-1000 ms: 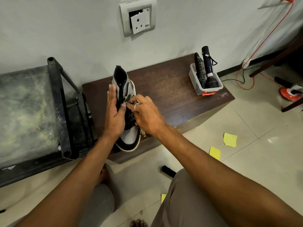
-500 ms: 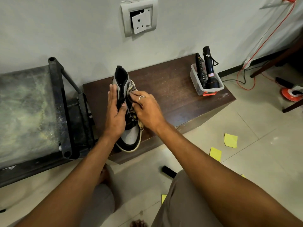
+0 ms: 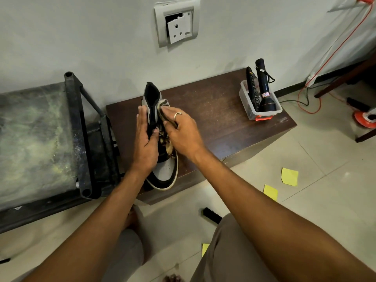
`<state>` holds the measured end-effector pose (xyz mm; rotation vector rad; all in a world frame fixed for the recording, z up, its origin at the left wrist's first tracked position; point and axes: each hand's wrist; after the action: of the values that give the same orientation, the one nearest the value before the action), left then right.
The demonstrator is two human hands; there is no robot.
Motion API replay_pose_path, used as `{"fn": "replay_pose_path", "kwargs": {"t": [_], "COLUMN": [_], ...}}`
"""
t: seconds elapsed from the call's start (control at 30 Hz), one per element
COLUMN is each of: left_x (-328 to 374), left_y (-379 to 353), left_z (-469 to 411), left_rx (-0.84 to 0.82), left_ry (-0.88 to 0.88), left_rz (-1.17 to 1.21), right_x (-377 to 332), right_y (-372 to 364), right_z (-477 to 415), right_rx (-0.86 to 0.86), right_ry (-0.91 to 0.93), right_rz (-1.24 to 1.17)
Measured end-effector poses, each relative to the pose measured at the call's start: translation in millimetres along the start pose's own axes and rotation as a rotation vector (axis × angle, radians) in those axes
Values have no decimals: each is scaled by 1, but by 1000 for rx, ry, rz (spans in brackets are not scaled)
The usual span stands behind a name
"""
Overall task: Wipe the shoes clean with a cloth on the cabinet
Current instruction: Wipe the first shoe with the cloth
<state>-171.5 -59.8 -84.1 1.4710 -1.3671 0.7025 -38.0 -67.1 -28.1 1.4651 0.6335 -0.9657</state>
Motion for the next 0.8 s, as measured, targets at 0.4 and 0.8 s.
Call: {"fn": "replay_pose_path", "kwargs": {"t": [0.4,0.8], "left_x": [0,0], "left_y": [-2,0], "left_z": [0,0], "left_rx": [-10,-23], "left_ry": [14,-4], "left_rz": [-27,-52], "right_x": [15,9], "right_y": [27,33], "right_z": [-4,7], "right_rx": [48,-327], "right_ry": [51,-195], "right_rz": [47,-212]}}
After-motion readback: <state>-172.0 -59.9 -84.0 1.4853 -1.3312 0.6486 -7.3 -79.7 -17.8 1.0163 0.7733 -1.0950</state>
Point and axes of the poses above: each hand's wrist, its own z-axis away from the middle knuckle, its own y-axis out of the back of the hand, x = y × z, and after that the axes turned 14 degrees about -y, right-handed
